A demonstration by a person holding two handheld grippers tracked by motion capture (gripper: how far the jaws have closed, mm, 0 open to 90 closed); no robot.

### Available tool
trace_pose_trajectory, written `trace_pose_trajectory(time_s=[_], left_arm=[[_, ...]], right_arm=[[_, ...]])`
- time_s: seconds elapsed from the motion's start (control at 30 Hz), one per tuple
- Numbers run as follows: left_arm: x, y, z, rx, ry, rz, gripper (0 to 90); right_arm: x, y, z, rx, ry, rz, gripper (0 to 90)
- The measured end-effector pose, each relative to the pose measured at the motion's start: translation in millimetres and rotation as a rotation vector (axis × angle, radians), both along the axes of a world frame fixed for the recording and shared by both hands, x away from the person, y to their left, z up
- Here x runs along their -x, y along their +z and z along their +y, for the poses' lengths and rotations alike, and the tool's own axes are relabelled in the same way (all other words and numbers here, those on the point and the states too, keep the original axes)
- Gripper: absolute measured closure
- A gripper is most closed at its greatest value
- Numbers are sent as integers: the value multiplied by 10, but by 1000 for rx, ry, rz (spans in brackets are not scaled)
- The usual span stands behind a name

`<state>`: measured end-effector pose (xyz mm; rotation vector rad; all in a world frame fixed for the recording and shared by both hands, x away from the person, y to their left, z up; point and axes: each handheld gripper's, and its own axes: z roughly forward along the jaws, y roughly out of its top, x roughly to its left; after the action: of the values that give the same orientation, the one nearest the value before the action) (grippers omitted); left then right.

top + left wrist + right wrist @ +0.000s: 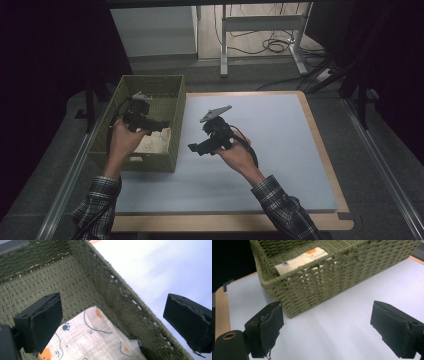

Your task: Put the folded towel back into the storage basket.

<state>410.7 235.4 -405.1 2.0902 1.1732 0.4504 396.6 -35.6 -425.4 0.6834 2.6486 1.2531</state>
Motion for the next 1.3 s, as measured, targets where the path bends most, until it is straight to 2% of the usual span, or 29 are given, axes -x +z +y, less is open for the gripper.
trace_pose_trajectory(time_s=[0.13, 0.27, 0.6, 1.0, 1.3], left_arm=[[28, 23, -100, -8, -17, -1, 28], [52, 38, -223, -18, -34, -5, 29], [93, 25, -626, -49, -104, -19, 29], [112, -52, -1251, -53, -200, -30, 23], [147, -127, -1737, -45, -283, -33, 13]], right_arm=[[35, -8, -130, 0, -2, -17, 107], [61, -50, -264, 23, -6, -34, 101], [111, -181, -682, 46, -41, -42, 96], [208, -272, -1231, 63, -91, -57, 76], [302, -316, -1710, 68, -165, -69, 65]])
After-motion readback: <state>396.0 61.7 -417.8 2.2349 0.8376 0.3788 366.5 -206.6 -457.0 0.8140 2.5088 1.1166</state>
